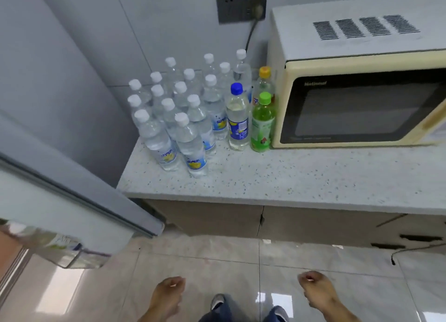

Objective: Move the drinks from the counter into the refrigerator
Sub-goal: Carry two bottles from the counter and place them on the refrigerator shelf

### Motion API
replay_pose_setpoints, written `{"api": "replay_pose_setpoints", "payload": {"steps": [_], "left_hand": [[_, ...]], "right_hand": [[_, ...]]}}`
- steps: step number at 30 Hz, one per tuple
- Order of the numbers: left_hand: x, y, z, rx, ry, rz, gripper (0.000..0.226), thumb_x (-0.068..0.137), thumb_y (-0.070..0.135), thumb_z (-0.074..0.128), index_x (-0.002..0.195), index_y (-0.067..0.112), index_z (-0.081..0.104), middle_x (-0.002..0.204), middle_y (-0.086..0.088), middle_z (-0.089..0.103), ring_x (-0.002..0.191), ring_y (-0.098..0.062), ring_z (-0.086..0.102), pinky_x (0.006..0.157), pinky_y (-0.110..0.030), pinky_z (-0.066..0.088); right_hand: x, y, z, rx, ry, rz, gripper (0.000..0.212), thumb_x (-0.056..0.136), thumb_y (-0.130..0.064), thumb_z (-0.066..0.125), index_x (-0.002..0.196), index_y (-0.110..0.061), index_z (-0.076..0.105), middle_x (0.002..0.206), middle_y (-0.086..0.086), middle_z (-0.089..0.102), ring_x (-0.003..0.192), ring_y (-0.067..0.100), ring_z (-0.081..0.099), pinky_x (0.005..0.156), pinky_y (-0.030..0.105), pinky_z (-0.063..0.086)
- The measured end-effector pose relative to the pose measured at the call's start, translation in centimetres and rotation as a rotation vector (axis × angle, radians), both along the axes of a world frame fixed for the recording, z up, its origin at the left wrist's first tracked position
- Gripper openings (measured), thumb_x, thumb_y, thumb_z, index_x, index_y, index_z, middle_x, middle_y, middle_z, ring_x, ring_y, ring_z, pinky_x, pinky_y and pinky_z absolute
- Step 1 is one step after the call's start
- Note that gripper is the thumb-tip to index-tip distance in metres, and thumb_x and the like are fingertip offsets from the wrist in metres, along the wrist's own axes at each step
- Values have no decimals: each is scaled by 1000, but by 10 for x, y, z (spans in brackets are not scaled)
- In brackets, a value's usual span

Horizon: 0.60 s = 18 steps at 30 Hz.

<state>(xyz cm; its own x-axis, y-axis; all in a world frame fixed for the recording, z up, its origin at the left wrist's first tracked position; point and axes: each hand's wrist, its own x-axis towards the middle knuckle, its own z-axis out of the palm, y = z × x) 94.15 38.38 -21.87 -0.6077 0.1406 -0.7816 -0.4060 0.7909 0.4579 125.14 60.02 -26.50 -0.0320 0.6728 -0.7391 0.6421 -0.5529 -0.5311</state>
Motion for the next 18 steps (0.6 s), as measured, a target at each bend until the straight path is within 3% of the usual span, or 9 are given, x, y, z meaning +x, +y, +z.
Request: {"api": "replay_pose_setpoints", "payload": {"steps": [3,7,11,13,16,18], "left_hand": [[-2,15,11,55,30,76,15,87,19,72,100,11,72,85,-15,72,65,-26,61,57,-30,47],[-16,48,33,226,84,112,12,91,17,67,102,13,70,88,-10,70,72,-23,61,60,-29,47],[-39,94,71,468,197,47,13,96,21,62,105,28,66,101,0,70,86,-15,66,67,-26,54],[-54,118,92,571,280,79,16,95,22,63,107,34,63,104,3,68,88,-13,67,72,-28,57],[-80,154,121,658,380,195,43,91,28,64,132,33,51,113,8,62,99,-9,64,85,-36,57],[-97,174,136,699,418,276,54,89,30,67,138,34,44,116,13,58,98,-1,61,84,-31,54]], "right_hand": [[-45,18,27,44,100,137,9,87,-12,66,79,-11,70,59,-2,60,58,19,56,55,23,40],[-109,37,64,168,220,343,9,94,-19,64,90,-13,68,75,-2,65,72,16,60,67,25,46],[-179,60,126,386,362,443,12,92,-30,67,103,-25,65,87,-6,64,76,9,60,66,13,46],[-220,69,159,500,431,440,28,87,-34,72,112,-29,60,97,-7,62,80,8,61,68,15,49],[-279,77,198,662,526,419,59,77,-45,79,128,-31,51,114,-14,56,96,5,59,79,20,50],[-309,79,210,730,545,414,70,73,-48,81,133,-31,47,124,-12,52,104,5,55,87,23,49]]}}
